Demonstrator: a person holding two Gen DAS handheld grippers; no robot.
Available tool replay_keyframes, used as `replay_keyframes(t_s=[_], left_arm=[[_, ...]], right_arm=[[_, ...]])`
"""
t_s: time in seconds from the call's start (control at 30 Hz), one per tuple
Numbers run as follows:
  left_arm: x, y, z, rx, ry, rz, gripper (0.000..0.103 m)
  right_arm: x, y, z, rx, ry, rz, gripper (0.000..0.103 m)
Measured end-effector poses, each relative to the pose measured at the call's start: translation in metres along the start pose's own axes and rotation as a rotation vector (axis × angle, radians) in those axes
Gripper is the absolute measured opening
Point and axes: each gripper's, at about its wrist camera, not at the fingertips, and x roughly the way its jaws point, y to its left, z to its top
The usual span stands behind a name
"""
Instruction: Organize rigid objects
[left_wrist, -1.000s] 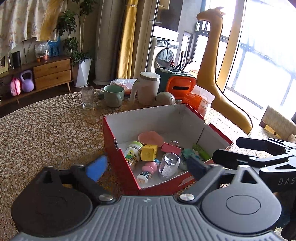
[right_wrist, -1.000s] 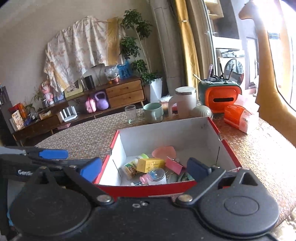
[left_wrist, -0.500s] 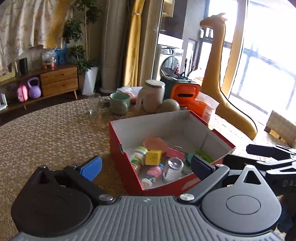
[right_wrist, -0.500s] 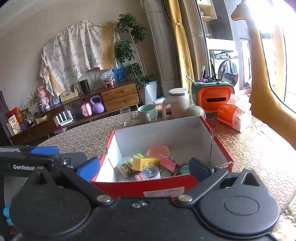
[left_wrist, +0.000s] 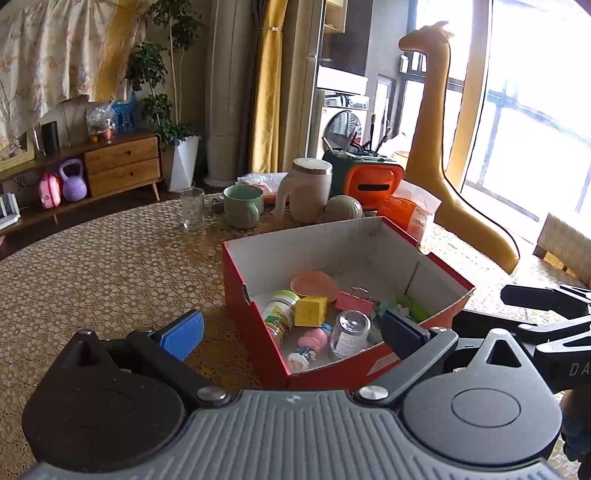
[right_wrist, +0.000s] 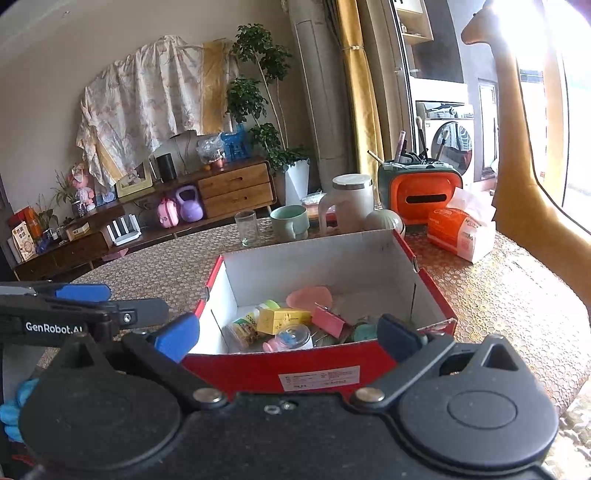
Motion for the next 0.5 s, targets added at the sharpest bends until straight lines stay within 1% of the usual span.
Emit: replay_keyframes(t_s=[0.37, 0.5], left_arm=[[-0.0026, -0.0001, 0.0006, -0.001, -0.001, 0.0, 0.103], [-0.0028, 0.0048, 0.0013, -0.019, 0.007, -0.011, 0.103]], right_arm=[[-0.0006, -0.0006, -0.0031, 0.004, 0.007, -0.001, 0.102], [-0.0006, 0.0001, -0.0054, 0.007, 0.012, -0.004, 0.102]])
